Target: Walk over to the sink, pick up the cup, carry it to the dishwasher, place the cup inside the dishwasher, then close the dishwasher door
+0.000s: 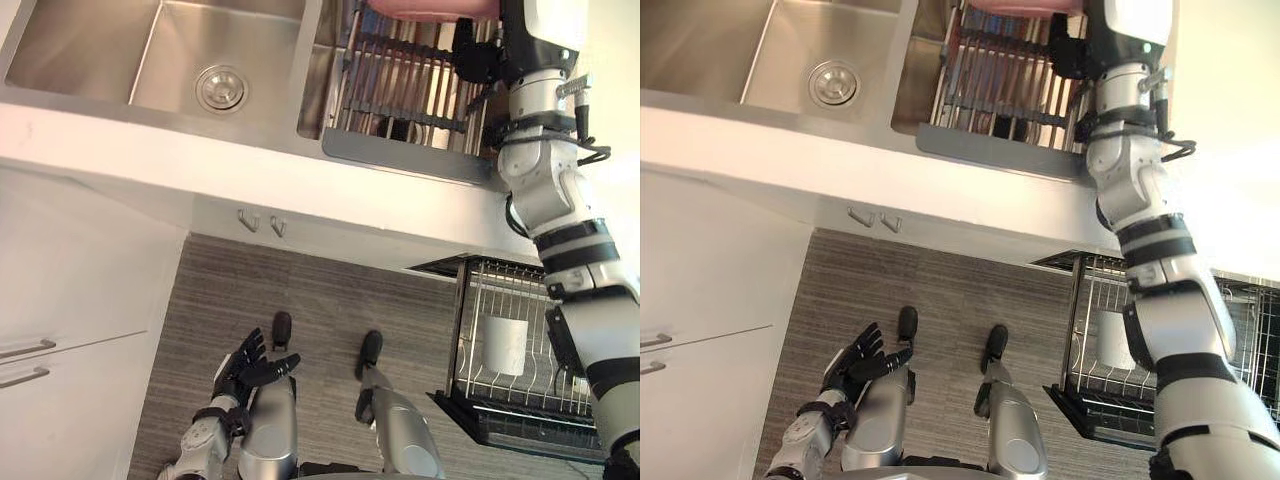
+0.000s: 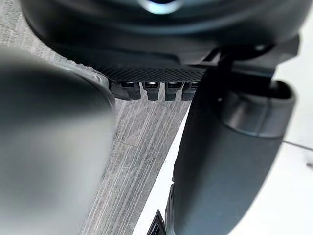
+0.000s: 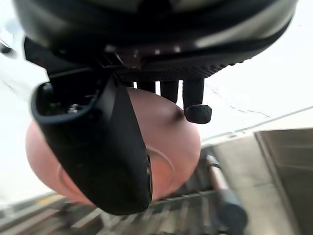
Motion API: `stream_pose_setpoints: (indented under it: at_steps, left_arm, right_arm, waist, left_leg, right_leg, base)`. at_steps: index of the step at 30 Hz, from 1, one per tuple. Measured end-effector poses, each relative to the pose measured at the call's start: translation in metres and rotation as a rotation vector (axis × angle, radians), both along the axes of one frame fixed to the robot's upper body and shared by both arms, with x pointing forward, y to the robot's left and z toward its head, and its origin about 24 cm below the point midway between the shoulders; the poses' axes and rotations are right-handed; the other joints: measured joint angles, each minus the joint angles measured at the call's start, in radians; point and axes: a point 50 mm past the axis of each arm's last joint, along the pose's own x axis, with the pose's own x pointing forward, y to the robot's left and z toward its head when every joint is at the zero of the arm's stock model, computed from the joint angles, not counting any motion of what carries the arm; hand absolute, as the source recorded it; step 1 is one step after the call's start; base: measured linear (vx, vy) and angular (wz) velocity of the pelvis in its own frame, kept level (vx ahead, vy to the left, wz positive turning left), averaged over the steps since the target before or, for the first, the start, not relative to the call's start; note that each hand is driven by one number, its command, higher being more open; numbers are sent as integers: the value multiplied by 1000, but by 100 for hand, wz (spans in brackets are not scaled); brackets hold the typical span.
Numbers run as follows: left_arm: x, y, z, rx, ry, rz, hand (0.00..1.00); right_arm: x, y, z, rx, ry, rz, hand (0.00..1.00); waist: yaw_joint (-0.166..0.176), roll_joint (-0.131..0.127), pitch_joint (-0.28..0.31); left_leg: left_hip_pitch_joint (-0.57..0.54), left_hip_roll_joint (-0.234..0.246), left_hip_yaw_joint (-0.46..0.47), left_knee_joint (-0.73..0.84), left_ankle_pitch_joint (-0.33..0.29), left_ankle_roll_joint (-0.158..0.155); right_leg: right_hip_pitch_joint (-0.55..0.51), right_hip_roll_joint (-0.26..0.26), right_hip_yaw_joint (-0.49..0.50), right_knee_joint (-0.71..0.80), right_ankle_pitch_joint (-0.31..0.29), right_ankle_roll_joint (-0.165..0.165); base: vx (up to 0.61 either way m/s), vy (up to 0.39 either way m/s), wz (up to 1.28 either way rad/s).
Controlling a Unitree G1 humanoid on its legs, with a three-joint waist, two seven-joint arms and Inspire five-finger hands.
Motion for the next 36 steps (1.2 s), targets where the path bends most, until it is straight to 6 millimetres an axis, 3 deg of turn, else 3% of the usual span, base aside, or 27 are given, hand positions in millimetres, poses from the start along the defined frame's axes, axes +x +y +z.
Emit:
stream_pose_setpoints:
  at_steps: [5,9,11,18,25,36]
  left_arm:
    - [-5,5,-4,36,34,-1,100]
    - [-17,11,-10,61,81,15,100]
    - [-25,13,-13,72,109,22,100]
    - [-53,12,-26,97,202,23,100]
    - [-69,11,-32,125,263,12,100]
    - [-84,7,-39,111,315,25,100]
  right_arm:
    - [-19,20,-31,-33,41,117,0]
    - [-35,16,-70,15,137,146,0]
    - [-44,14,-82,41,155,156,0]
    - [-89,2,-98,126,86,187,0]
    - [-124,-1,-114,160,32,237,0]
    - [-148,-7,-141,217,95,219,0]
  waist:
    - [-22,-33,-23]
    - [-35,-82,-95]
    - [-54,-94,-128]
    - [-115,-96,-238]
    - [-167,-89,-289]
    - [-190,-65,-348]
  left_leg:
    - [57,-1,42,-13,-7,-4]
    - [85,-3,78,-14,-22,-5]
    - [102,-6,91,-17,-28,-6]
    - [178,-6,154,-21,-53,-27]
    - [244,0,208,-21,-68,-39]
    - [307,2,296,-21,-89,-50]
  right_leg:
    - [31,0,36,-4,-3,4]
    - [39,-1,72,-4,-7,10]
    - [49,-4,83,-5,-10,14]
    - [93,-2,145,-16,-14,20]
    - [127,4,196,-18,-21,27]
    - [128,15,250,-13,-25,12]
  base:
    - [29,14,-21]
    - [33,21,-23]
    - [31,26,-19]
    - [32,19,-26]
    - [1,1,-24]
    - [-6,7,-23]
